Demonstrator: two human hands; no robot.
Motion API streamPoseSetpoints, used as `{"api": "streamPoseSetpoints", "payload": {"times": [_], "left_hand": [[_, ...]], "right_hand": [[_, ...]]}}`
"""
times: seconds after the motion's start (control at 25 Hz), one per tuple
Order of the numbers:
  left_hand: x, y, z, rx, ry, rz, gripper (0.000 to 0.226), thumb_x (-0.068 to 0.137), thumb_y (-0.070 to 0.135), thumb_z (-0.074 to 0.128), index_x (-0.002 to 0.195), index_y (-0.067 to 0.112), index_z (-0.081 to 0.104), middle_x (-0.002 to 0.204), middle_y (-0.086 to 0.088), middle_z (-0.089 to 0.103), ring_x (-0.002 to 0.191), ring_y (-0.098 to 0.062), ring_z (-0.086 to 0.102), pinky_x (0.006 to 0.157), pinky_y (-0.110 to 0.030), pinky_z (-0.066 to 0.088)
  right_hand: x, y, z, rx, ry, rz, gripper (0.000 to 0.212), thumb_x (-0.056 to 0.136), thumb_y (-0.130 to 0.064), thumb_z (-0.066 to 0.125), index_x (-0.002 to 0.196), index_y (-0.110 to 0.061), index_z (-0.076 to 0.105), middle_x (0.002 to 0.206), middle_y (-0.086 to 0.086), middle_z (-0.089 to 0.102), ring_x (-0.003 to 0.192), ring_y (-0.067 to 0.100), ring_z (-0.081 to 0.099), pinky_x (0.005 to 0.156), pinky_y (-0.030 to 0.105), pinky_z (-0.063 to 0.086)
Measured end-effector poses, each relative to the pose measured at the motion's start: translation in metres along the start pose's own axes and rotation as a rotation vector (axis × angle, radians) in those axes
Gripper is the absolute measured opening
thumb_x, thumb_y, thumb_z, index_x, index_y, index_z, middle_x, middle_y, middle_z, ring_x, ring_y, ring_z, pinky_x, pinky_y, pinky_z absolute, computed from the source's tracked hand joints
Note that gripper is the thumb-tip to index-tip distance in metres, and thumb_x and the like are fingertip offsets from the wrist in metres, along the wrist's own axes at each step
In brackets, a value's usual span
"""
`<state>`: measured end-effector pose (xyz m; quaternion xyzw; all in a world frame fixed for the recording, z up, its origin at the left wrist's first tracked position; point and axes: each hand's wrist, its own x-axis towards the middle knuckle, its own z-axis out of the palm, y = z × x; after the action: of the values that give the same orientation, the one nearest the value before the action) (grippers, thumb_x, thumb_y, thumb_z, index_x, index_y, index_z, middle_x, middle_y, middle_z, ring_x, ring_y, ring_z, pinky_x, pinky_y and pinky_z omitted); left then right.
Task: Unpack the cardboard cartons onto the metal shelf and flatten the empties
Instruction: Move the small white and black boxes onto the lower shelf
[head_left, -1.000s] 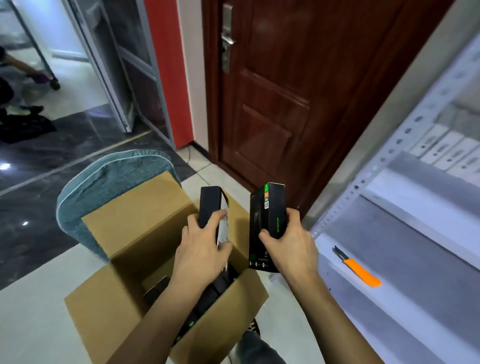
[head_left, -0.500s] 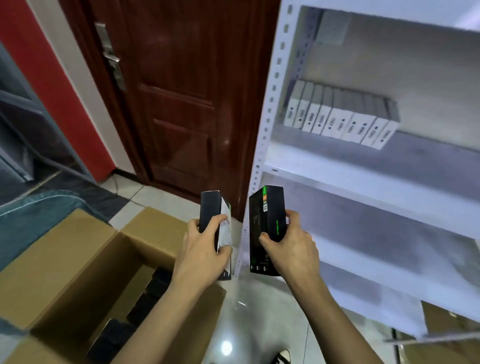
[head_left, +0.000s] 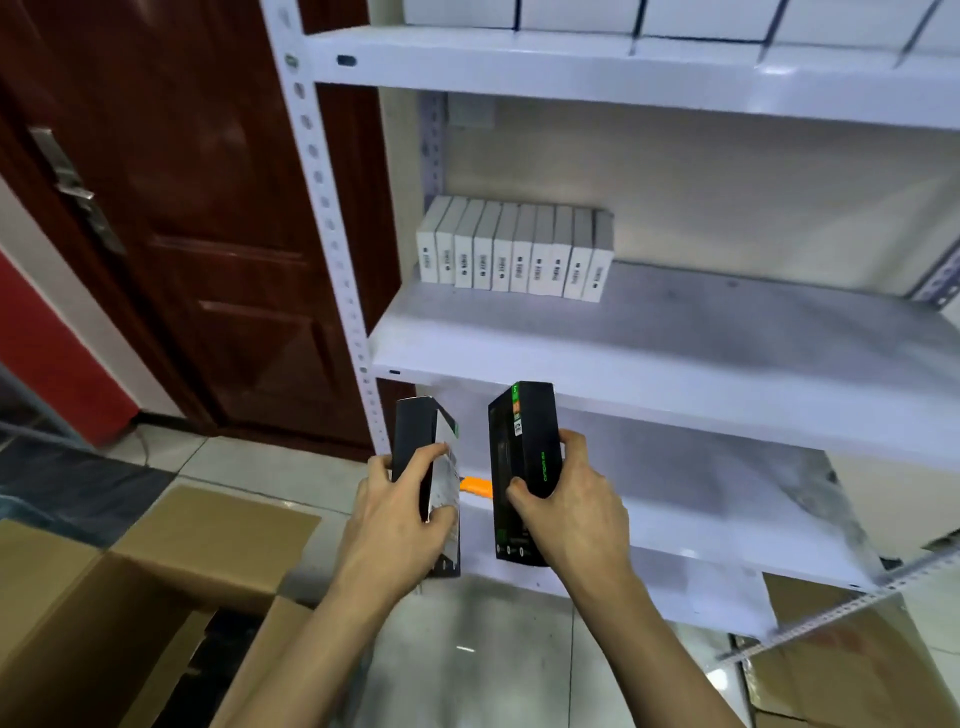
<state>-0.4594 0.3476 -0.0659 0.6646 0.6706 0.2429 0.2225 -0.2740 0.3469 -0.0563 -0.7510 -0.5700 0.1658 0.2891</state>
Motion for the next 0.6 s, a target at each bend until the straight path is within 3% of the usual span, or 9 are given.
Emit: {"api": "streamPoseSetpoints", "payload": {"times": [0.12,0.32,0.48,0.6], "left_hand": [[-0.001,0.041,0.018,0.006,0.006,0.047,0.063,0.088,0.033,0.06,0.137,0.058,0.032,0.135,0.001,0.033,0.116,-0.023,0.049,0.089,-0.041,0.053],[-0.002,0.104,0.045,-0.022,0.001,0.104,0.063,0.089,0.035,0.058,0.138,0.061,0.027,0.125,0.009,0.029,0.105,-0.02,0.054,0.085,-0.039,0.054],[0.002,0.147,0.061,0.0,0.004,0.165,0.063,0.089,0.035,0.056,0.139,0.059,0.027,0.124,0.008,0.029,0.108,-0.019,0.05,0.077,-0.033,0.049],[0.009,0.174,0.07,-0.01,-0.016,0.191,0.062,0.087,0.036,0.054,0.138,0.06,0.027,0.121,0.005,0.033,0.106,-0.021,0.051,0.079,-0.038,0.051]], "right_hand": [[0.008,0.027,-0.03,0.027,0.016,0.007,0.056,0.084,-0.045,0.064,0.131,-0.033,0.036,0.102,-0.007,0.07,0.084,0.019,0.066,0.067,0.032,0.052],[0.019,0.07,-0.077,0.062,0.076,0.012,0.053,0.083,-0.046,0.064,0.128,-0.034,0.039,0.095,-0.011,0.07,0.081,0.017,0.066,0.067,0.033,0.053],[0.027,0.092,-0.106,0.092,0.121,0.013,0.054,0.082,-0.047,0.063,0.128,-0.036,0.036,0.09,-0.013,0.068,0.077,0.013,0.066,0.067,0.035,0.057],[0.036,0.099,-0.122,0.097,0.131,0.039,0.054,0.082,-0.047,0.064,0.128,-0.035,0.037,0.09,-0.013,0.068,0.079,0.014,0.065,0.067,0.034,0.055]]}}
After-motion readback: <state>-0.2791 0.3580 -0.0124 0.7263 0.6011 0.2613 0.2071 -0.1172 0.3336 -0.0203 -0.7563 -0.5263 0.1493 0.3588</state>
